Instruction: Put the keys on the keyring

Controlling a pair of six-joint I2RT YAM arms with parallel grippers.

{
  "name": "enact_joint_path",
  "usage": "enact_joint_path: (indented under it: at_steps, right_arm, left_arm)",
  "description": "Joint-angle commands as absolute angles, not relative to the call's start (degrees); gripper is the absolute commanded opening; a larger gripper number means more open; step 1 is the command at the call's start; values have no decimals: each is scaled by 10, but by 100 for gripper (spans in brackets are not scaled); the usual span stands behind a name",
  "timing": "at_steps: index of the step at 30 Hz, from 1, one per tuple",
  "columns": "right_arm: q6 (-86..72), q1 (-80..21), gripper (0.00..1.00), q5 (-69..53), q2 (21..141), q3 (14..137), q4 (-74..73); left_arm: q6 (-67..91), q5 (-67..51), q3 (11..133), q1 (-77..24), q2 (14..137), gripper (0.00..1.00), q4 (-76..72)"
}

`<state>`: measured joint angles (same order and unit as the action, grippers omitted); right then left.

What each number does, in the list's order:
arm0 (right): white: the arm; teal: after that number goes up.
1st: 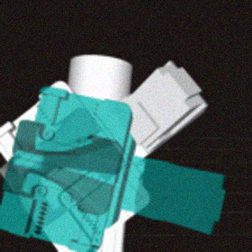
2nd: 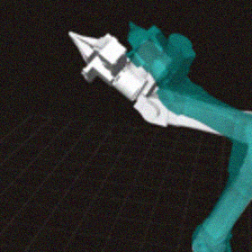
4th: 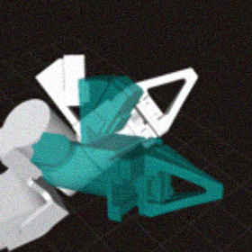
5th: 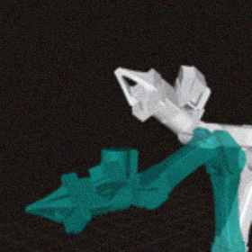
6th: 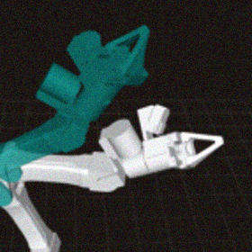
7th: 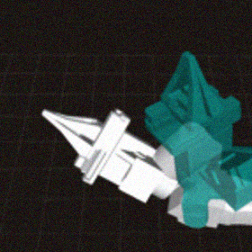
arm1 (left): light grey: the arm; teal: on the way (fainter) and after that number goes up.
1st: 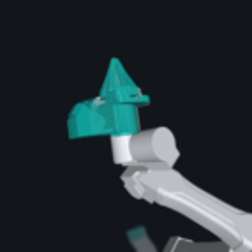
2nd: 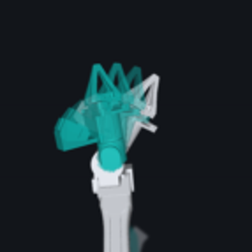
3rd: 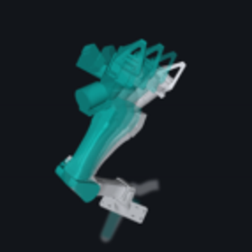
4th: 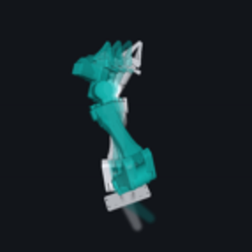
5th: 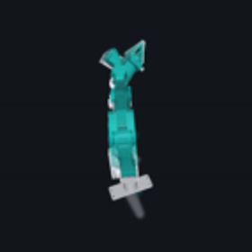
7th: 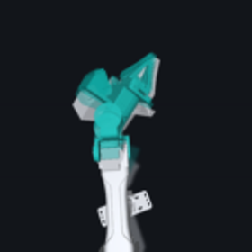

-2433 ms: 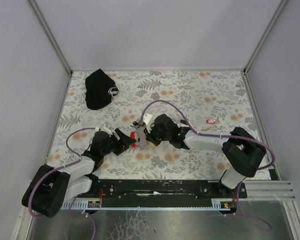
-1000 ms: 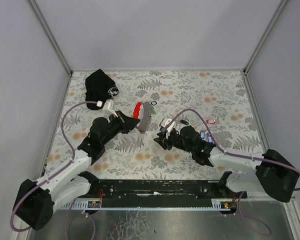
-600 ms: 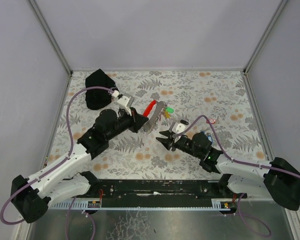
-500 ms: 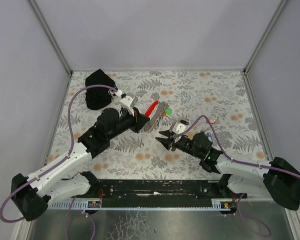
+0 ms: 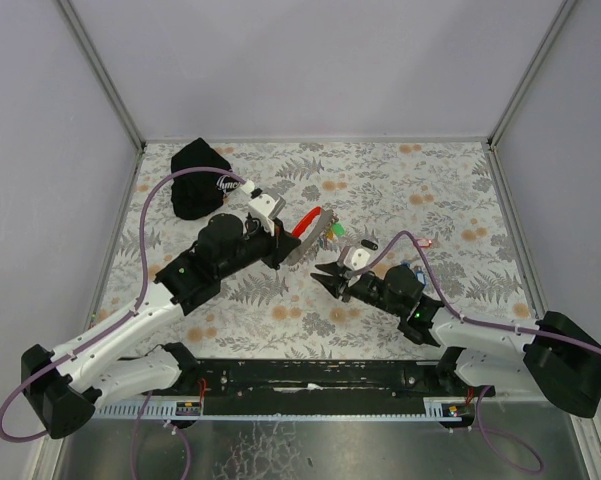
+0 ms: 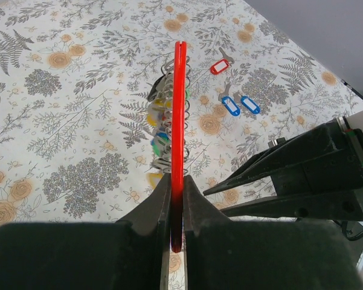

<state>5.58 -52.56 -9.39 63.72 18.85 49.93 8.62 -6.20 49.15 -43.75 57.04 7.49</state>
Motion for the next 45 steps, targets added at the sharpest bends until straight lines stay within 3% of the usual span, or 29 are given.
enact_joint_path:
  at_steps: [1, 30, 45]
  right_arm:
    - [70, -536, 30, -110, 649, 219, 545]
    - [80, -553, 20, -75, 679, 216, 624]
    - [95, -553, 20, -46, 671, 213, 602]
  left_arm:
    - [86, -71, 514, -443, 563, 0, 37]
    - [111, -88, 498, -445, 548, 0, 12]
    - [110, -89, 495, -445, 543, 0, 14]
